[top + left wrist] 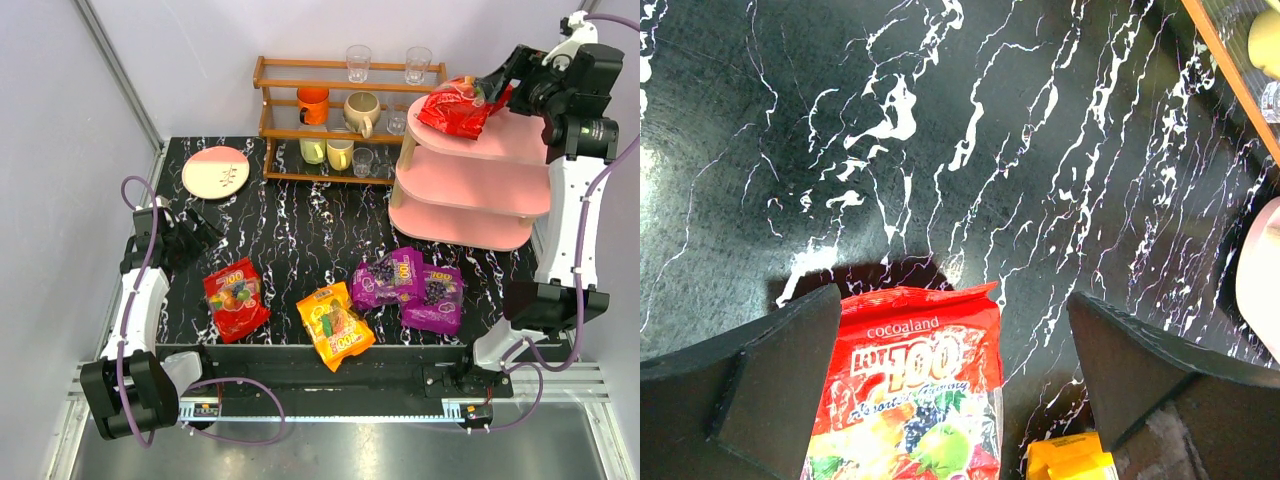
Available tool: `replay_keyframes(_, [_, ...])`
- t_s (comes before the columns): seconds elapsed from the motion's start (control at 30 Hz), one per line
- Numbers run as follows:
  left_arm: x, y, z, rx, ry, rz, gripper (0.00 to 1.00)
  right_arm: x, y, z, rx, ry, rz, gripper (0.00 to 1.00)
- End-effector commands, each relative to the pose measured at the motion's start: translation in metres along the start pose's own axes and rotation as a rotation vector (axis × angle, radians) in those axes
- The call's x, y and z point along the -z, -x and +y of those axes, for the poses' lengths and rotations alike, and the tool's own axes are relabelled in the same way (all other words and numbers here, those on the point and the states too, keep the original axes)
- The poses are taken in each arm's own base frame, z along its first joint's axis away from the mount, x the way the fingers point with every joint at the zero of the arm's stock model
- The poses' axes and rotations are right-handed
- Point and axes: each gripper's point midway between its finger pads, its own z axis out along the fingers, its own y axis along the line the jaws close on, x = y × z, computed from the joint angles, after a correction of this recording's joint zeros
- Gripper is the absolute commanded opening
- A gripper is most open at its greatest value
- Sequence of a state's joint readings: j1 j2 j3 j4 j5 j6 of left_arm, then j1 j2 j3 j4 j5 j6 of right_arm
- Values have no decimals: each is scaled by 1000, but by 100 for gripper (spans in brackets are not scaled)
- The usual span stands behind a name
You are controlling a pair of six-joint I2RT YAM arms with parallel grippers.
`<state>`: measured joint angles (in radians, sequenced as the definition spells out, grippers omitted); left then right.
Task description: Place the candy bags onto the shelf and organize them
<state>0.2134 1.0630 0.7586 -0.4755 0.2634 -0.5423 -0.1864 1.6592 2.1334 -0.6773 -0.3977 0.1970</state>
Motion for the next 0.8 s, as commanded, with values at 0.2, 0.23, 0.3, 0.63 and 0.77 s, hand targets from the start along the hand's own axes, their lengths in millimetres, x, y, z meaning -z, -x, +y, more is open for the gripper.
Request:
replay_keyframes(0.2, [0,9,-8,-3,-45,-28,99,46,75,15,-24,-77,-248,51])
replay_keyframes(0.23, [0,8,-8,-2,-46,-27,99,42,75,15,-26,-73,-248,39])
replay_keyframes(0.3, [0,8,-8,-1,-46,-27,99,38,78,22,-13,-81,-261,10])
replay_keyframes(0.63, [0,9,-6,0,-43,-29,99,-40,46,54,94,-154,-187,0])
replay_keyframes(0.77, [0,10,-6,2,-44,-29,99,-53,46,39,112,-244,-252,0])
